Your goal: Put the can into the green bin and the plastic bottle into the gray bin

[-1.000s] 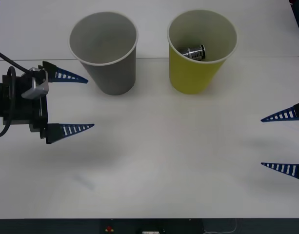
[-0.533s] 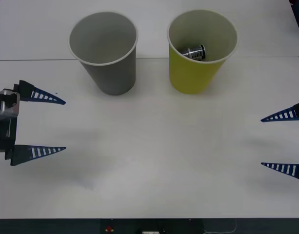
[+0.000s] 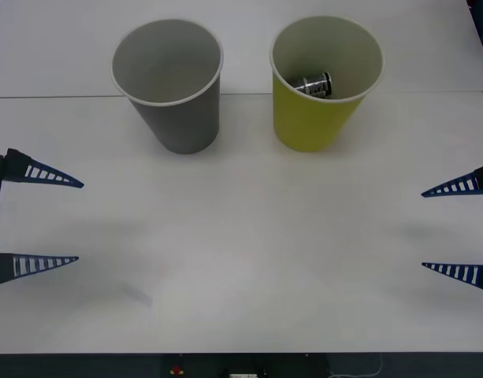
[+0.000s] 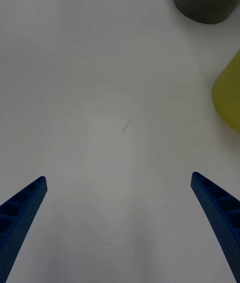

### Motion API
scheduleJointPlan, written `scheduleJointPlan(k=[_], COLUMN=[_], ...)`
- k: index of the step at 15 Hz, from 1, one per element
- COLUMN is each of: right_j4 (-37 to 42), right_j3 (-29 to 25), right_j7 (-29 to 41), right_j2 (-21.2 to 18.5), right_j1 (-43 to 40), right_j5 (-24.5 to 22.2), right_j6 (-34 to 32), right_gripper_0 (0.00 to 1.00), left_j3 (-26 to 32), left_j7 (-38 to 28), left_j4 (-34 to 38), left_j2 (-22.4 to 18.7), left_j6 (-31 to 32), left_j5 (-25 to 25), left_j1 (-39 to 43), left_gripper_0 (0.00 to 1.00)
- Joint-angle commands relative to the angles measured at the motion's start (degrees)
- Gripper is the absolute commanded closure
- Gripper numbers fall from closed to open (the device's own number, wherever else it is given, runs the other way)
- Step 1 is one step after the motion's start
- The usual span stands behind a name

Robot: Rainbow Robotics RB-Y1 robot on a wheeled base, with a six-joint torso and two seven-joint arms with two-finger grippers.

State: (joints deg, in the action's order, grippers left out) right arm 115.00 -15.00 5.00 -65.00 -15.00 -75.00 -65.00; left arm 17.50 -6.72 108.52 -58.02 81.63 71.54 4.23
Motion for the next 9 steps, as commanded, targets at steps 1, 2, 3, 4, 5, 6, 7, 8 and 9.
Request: scheduleJointPlan(k=[1, 2, 3, 4, 5, 6, 7, 8, 9], right_j4=[0.0, 0.0, 0.0, 0.0, 0.0, 0.0, 0.0, 0.0, 0.0], right_j3=[0.0, 0.0, 0.0, 0.0, 0.0, 0.0, 0.0, 0.0, 0.0], right_j7=[0.0, 0.0, 0.0, 0.0, 0.0, 0.0, 0.0, 0.0, 0.0], right_j2=[0.0, 0.0, 0.0, 0.0, 0.0, 0.0, 0.0, 0.0, 0.0], right_j1=[0.0, 0.0, 0.0, 0.0, 0.0, 0.0, 0.0, 0.0, 0.0], right_j5=[0.0, 0.0, 0.0, 0.0, 0.0, 0.0, 0.0, 0.0, 0.0], right_j6=[0.0, 0.0, 0.0, 0.0, 0.0, 0.0, 0.0, 0.0, 0.0], right_gripper_0=[0.0, 0.0, 0.0, 0.0, 0.0, 0.0, 0.0, 0.0, 0.0], left_j3=[0.0, 0.0, 0.0, 0.0, 0.0, 0.0, 0.0, 0.0, 0.0], left_j7=[0.2, 0.3, 0.3, 0.2, 0.2, 0.3, 0.2, 0.1, 0.0], left_j4=[-0.2, -0.2, -0.2, -0.2, -0.2, -0.2, -0.2, -0.2, -0.2], left_j2=[-0.1, -0.1, -0.2, -0.2, -0.2, -0.2, -0.2, -0.2, -0.3], left_j6=[0.2, 0.2, 0.2, 0.2, 0.2, 0.2, 0.2, 0.2, 0.2], left_j5=[-0.2, -0.2, -0.2, -0.1, 0.0, 0.0, 0.1, 0.4, 1.0], left_j1=[0.0, 0.0, 0.0, 0.0, 0.0, 0.0, 0.0, 0.0, 0.0], left_gripper_0=[0.0, 0.0, 0.0, 0.0, 0.0, 0.0, 0.0, 0.0, 0.0])
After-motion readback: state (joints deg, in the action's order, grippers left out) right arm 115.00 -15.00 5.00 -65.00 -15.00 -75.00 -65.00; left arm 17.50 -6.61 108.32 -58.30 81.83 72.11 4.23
